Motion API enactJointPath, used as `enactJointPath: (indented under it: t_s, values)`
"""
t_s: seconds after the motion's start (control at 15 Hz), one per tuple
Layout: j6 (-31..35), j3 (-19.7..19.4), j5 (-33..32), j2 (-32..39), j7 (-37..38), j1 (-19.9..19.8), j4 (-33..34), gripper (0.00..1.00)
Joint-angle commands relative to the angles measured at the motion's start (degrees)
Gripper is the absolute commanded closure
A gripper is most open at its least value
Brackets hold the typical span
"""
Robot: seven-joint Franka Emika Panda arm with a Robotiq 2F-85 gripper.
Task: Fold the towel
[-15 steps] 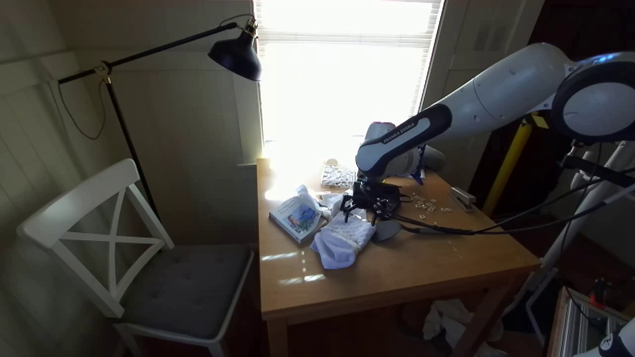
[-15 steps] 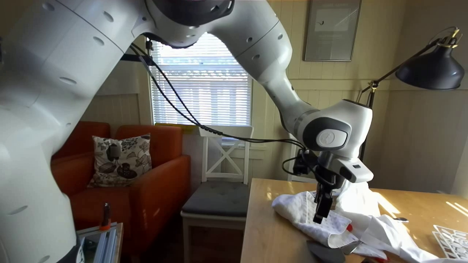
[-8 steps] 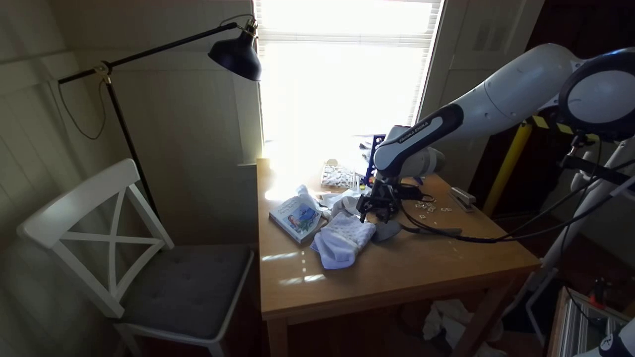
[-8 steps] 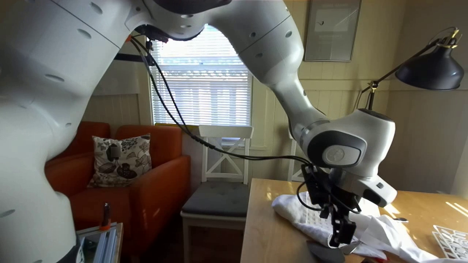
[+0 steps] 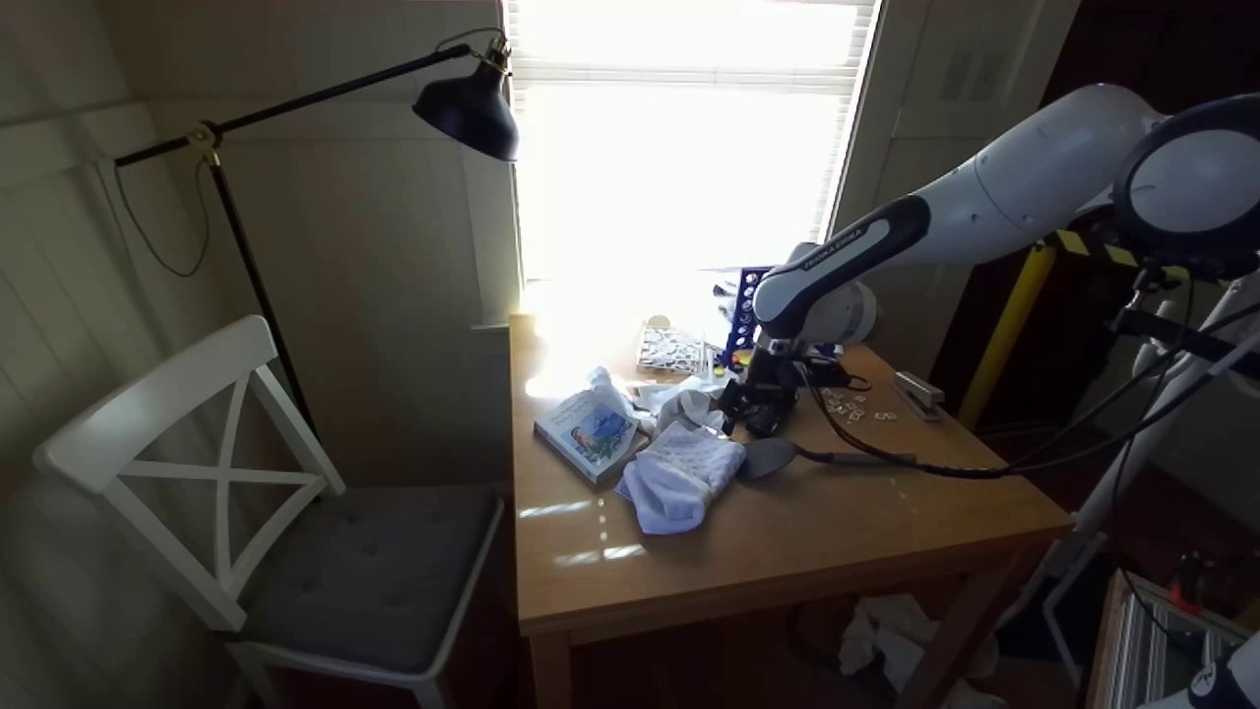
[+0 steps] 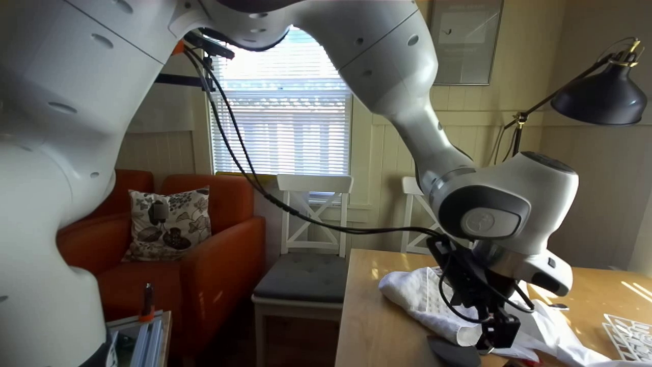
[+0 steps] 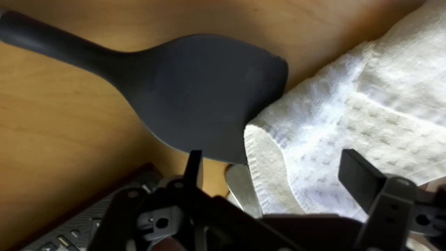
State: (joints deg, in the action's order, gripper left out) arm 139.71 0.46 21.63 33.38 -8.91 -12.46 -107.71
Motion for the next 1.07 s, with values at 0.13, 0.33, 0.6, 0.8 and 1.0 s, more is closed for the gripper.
enactJointPath:
  t_s: [0.13, 0.33, 0.6, 0.8, 1.0]
  values:
    - [0.29, 4.20, -1.03, 3.40, -17.88, -4.49, 3.15, 0.00]
    - [-1.07, 7.29, -0.09, 5.44, -27.63, -7.33, 5.53, 0.00]
    - [-1.61, 6.00, -0.59, 4.72, -24.53, -6.03, 4.50, 0.00]
    - [0.18, 7.34, 1.91, 6.44, -24.98, -6.65, 5.93, 0.00]
    - [2.09, 9.10, 2.79, 7.79, -27.38, -7.55, 6.57, 0.00]
